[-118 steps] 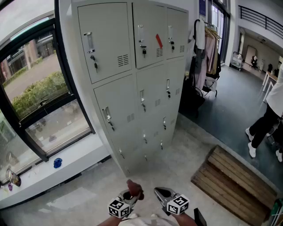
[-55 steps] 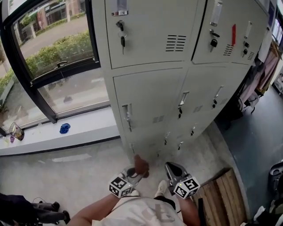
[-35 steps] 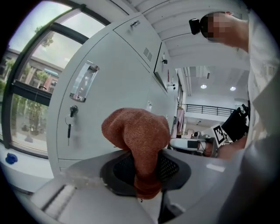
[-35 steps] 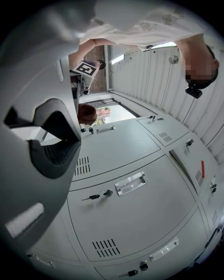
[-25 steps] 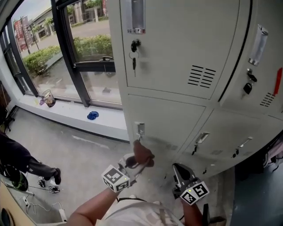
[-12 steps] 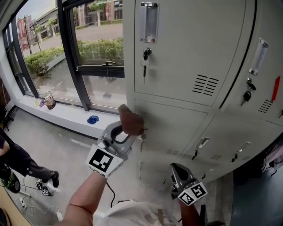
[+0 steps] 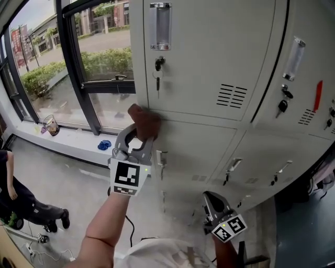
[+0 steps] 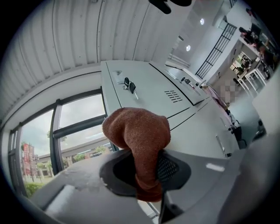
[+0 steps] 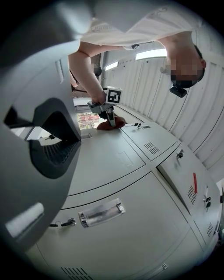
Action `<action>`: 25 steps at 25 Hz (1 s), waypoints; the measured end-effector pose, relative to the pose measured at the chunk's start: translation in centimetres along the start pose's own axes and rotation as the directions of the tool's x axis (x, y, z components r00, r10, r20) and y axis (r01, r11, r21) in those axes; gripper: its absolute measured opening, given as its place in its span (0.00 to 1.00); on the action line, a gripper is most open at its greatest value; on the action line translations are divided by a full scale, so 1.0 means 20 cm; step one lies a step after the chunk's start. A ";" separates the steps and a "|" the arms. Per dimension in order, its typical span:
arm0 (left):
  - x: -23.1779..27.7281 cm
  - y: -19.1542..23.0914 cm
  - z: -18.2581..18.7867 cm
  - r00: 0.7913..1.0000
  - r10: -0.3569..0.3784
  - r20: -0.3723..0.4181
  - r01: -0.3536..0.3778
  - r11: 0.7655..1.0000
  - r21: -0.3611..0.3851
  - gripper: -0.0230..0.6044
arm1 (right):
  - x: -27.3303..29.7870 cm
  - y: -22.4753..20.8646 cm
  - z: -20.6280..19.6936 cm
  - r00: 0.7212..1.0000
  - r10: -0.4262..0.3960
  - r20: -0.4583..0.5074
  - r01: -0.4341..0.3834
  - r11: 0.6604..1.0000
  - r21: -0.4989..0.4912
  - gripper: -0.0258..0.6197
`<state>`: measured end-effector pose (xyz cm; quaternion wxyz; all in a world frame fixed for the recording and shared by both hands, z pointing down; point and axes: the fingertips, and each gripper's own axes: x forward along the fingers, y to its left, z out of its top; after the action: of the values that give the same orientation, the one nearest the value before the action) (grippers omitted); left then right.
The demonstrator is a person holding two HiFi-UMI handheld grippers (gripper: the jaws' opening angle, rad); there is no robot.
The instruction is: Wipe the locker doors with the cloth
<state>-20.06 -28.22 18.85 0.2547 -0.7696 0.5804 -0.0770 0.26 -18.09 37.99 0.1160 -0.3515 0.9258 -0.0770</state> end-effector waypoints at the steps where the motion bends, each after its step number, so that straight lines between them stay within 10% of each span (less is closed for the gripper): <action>1: 0.01 -0.01 0.00 1.000 0.017 0.006 -0.017 1.000 0.026 0.18 | -0.01 -0.01 0.00 1.000 -0.007 0.003 0.007 1.000 -0.003 0.05; 11: 0.05 -0.14 0.00 0.998 0.063 -0.010 -0.062 0.995 0.073 0.18 | 0.00 0.00 -0.01 1.000 -0.001 0.010 0.000 1.000 0.020 0.05; 25: 0.20 -0.52 0.16 0.994 -0.104 0.027 0.101 0.991 0.091 0.18 | -0.14 -0.07 0.02 0.998 -0.067 0.011 0.068 0.997 -0.038 0.05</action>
<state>-8.63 -28.89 20.50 0.2936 -0.7874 0.5320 -0.1037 3.23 -17.39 38.45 0.1111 -0.3850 0.9141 -0.0615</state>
